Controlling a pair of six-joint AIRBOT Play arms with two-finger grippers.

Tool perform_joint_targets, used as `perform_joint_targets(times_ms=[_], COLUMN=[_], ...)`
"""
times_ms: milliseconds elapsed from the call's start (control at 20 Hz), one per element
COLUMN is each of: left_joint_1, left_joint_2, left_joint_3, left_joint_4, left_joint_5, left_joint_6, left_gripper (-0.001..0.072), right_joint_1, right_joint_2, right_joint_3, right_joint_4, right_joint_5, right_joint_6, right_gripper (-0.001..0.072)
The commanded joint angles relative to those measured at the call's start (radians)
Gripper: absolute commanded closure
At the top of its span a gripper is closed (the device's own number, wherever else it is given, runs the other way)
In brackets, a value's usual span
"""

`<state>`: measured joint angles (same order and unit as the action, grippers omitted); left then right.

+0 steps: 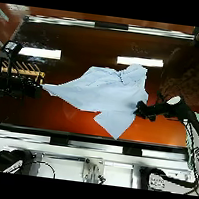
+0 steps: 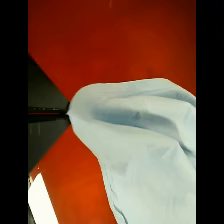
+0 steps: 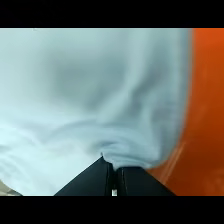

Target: Fold the shirts.

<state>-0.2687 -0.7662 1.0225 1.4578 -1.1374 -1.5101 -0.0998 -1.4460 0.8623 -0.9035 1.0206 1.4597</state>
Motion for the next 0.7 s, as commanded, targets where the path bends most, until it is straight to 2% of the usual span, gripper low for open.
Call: perform_joint_targets(times_ms=[0,50,100,250,500,550,650], left_joint_1=[0.0,0.001,0.003,0.002,0.002,0.002,0.002], left_joint_2=[0.0,0.0,0.0,0.0,0.002,0.003,0.023], left_joint_3=[0.014,0.044,0.092,0.34,0.826,0.888,0.959], left_joint_4=[0.006,0.01,0.017,0.084,0.087,0.087,0.085], left_joint_5=[0.013,0.012,0.013,0.042,0.204,0.212,0.21], left_joint_6=[0.05,0.076,0.092,0.092,0.032,0.032,0.031], left_gripper=[0.0677,0.0676,0.0677,0.0676,0.0676,0.0677,0.0676], right_joint_1=[0.012,0.012,0.012,-0.006,-0.007,-0.007,-0.007], right_joint_2=[0.054,0.097,0.154,0.332,0.586,0.626,0.71], right_joint_3=[0.085,0.147,0.226,0.519,0.978,1.024,1.067], right_joint_4=[0.11,0.172,0.202,0.188,0.078,0.021,-0.111], right_joint_5=[0.0,0.072,0.116,0.037,-0.277,-0.294,-0.277], right_joint_6=[-0.196,-0.384,-0.468,-0.432,-0.43,-0.412,-0.293], right_gripper=[0.0645,0.0644,0.0645,0.0645,0.0645,0.0645,0.0645])
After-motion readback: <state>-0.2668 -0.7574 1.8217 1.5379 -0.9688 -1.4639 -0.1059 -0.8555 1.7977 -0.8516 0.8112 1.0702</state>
